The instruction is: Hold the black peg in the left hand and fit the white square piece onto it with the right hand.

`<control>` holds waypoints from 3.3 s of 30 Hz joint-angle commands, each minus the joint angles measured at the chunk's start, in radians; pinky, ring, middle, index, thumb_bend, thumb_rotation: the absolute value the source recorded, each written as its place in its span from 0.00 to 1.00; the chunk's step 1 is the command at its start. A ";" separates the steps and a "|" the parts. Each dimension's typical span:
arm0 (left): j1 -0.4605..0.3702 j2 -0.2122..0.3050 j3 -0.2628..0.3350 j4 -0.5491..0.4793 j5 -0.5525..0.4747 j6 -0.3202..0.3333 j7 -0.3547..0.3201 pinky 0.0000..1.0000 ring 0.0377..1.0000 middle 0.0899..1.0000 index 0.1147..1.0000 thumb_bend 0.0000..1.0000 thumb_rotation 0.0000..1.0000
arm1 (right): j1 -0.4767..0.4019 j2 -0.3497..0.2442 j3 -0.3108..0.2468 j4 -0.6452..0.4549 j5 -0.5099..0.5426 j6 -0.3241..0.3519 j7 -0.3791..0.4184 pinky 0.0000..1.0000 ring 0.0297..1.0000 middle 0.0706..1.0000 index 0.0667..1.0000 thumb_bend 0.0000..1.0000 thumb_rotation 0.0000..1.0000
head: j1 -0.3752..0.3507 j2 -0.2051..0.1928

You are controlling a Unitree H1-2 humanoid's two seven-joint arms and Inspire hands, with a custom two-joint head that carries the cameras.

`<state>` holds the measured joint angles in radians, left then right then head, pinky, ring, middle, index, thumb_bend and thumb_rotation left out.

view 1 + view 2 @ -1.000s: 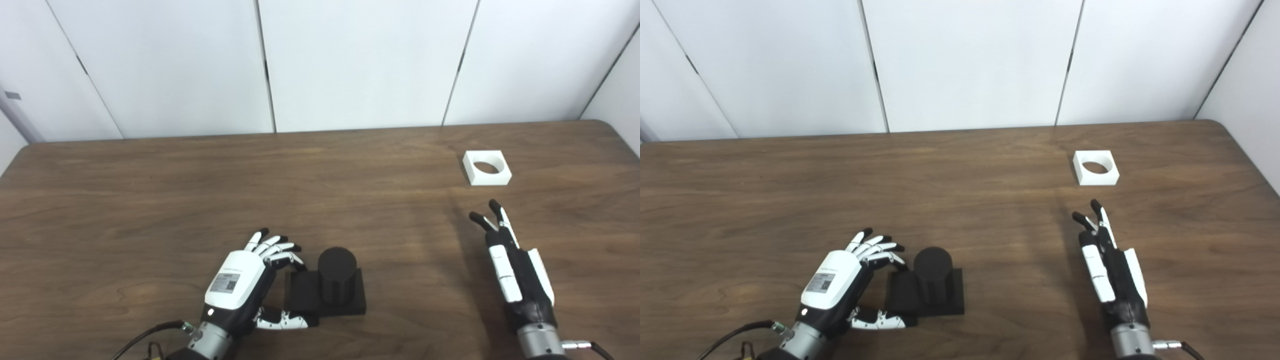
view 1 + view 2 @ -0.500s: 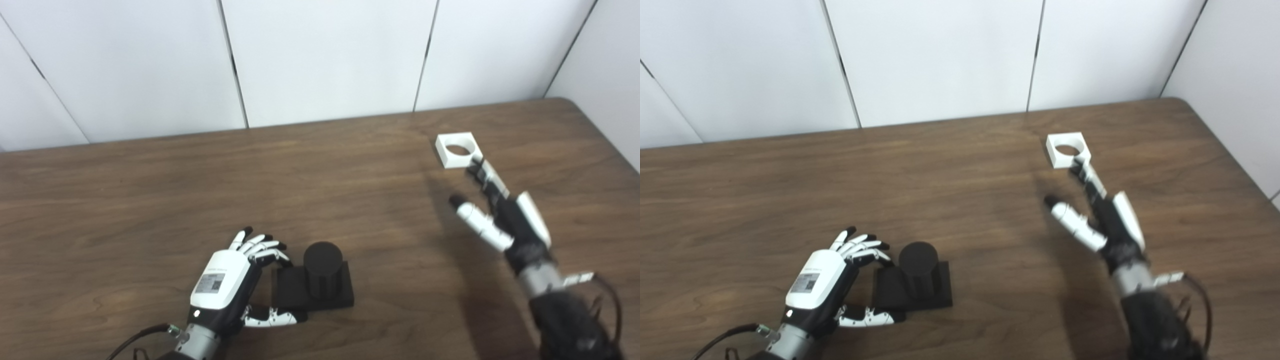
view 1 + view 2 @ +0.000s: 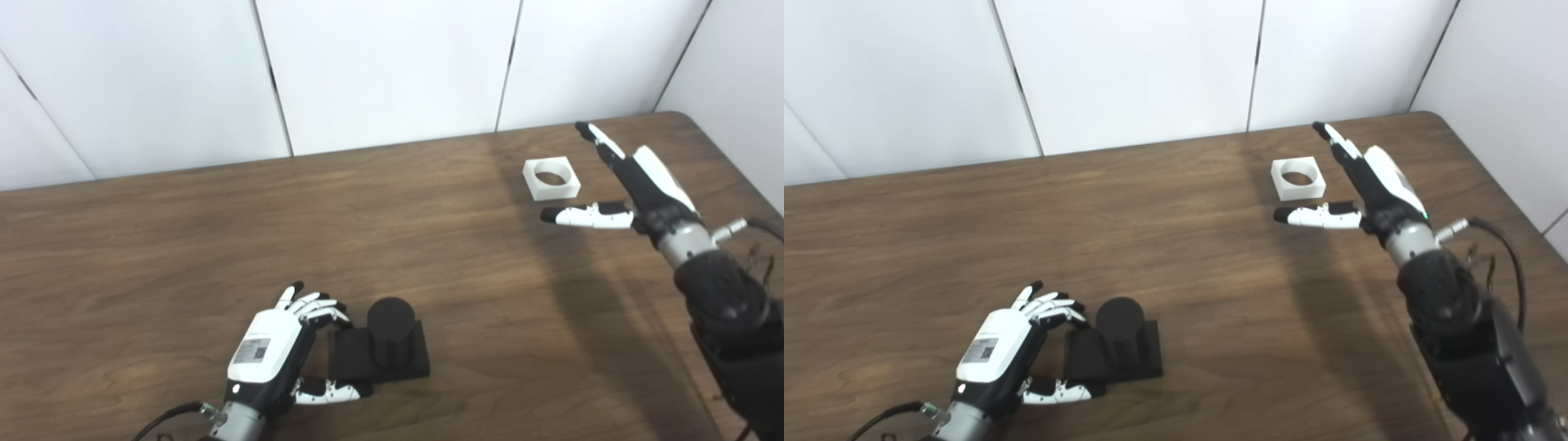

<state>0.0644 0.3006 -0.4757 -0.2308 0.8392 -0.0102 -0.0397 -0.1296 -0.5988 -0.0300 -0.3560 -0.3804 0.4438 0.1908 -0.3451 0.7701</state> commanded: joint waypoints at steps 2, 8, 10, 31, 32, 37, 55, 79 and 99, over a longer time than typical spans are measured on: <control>0.024 0.009 -0.022 0.005 0.034 -0.010 -0.045 1.00 0.85 0.75 0.42 0.52 0.05 | -0.096 -0.061 0.011 0.018 -0.042 0.009 0.038 0.95 1.00 1.00 0.99 0.91 0.26 | -0.006 -0.002; 0.029 0.015 -0.021 -0.002 0.035 -0.015 -0.048 1.00 0.84 0.75 0.42 0.52 0.05 | -0.229 -0.122 0.106 0.158 -0.148 0.009 0.113 0.99 1.00 1.00 0.98 0.97 0.23 | -0.032 -0.014; 0.031 0.017 -0.019 -0.006 0.029 -0.017 -0.050 1.00 0.84 0.74 0.42 0.52 0.05 | -0.272 -0.136 0.137 0.217 -0.170 -0.006 0.133 1.00 1.00 1.00 0.97 0.98 0.21 | -0.042 -0.017; 0.039 0.004 -0.019 -0.030 0.050 -0.007 -0.064 1.00 0.83 0.73 0.42 0.52 0.05 | -0.530 -0.167 0.369 0.577 -0.364 -0.065 0.262 1.00 1.00 0.99 0.89 0.97 0.19 | -0.045 -0.022; 0.039 0.002 -0.019 -0.032 0.051 -0.005 -0.065 1.00 0.83 0.73 0.42 0.52 0.05 | -0.534 -0.165 0.372 0.584 -0.368 -0.067 0.261 1.00 1.00 0.99 0.88 0.97 0.19 | -0.045 -0.021; 0.041 -0.004 -0.018 -0.034 0.051 -0.005 -0.066 1.00 0.83 0.73 0.42 0.52 0.05 | -0.546 -0.157 0.395 0.607 -0.392 -0.078 0.268 1.00 1.00 0.97 0.85 0.97 0.20 | -0.041 -0.020; 0.044 -0.029 -0.013 -0.059 0.065 0.008 -0.091 1.00 0.83 0.74 0.42 0.52 0.05 | -0.557 -0.127 0.436 0.659 -0.425 -0.123 0.269 1.00 1.00 0.96 0.81 0.94 0.23 | -0.026 -0.014; 0.054 -0.055 -0.008 -0.078 0.081 0.010 -0.102 1.00 0.84 0.74 0.42 0.52 0.05 | -0.526 -0.099 0.393 0.693 -0.414 -0.234 0.170 0.92 0.93 0.83 0.46 0.54 0.14 | -0.007 0.003; 0.057 -0.074 -0.005 -0.095 0.094 0.024 -0.126 1.00 0.86 0.74 0.42 0.52 0.05 | -0.478 -0.100 0.385 0.699 -0.434 -0.287 0.078 0.87 0.87 0.75 0.45 0.52 0.12 | 0.006 0.013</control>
<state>0.1230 0.2309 -0.4718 -0.3171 0.9141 0.0200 -0.1411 -0.5896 -0.6754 0.3676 0.3502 -0.8127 0.1830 0.2870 -0.3390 0.7823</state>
